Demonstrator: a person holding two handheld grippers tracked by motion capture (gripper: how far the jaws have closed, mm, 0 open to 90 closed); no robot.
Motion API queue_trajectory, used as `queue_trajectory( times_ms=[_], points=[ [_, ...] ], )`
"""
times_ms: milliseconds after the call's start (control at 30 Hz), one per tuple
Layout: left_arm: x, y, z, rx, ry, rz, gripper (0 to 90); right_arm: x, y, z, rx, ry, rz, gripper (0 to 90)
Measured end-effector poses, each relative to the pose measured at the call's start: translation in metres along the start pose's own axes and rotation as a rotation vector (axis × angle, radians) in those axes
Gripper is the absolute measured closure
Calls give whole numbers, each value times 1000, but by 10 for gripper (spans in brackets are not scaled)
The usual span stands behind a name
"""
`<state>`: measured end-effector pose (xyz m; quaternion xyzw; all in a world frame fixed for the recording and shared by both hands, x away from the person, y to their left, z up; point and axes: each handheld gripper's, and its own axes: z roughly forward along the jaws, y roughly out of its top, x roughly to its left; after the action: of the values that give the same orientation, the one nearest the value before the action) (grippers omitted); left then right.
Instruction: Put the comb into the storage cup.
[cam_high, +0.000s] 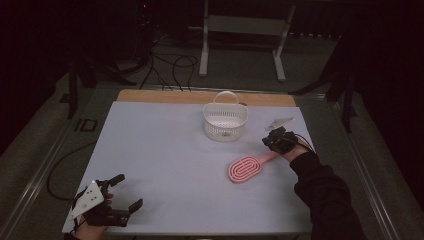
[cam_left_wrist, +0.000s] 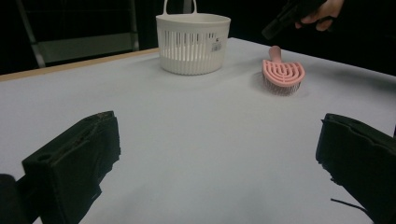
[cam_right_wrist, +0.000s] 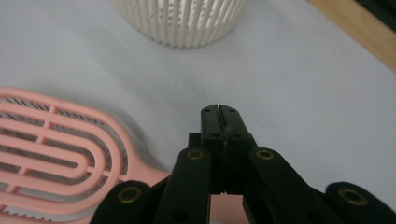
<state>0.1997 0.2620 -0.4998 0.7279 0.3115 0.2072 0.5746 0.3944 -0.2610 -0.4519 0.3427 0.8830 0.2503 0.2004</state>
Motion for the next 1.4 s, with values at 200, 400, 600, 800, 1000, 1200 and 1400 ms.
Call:
queue_trajectory(
  times_ms=[200, 400, 600, 800, 1000, 1200, 1400],
  points=[
    [0, 0, 0, 0, 0, 0, 0, 2, 2, 9, 55, 13, -43, 900],
    [0, 0, 0, 2, -1, 2, 0, 5, 2, 17, 103, 37, -87, 900],
    [0, 0, 0, 3, -2, 2, 0, 7, -2, 24, 128, 54, -112, 900],
    [0, 0, 1, 3, -4, -1, 0, 9, -5, 29, 151, 67, -131, 900],
    [0, 0, 1, 4, -4, 1, 0, 10, -7, 34, 180, 78, -154, 900],
    [0, 0, 1, 4, -4, 1, 0, 13, -6, 35, 195, 89, -173, 900],
    [-1, 0, 0, 6, -4, 4, 0, 15, -7, 35, 207, 99, -180, 900]
  ],
)
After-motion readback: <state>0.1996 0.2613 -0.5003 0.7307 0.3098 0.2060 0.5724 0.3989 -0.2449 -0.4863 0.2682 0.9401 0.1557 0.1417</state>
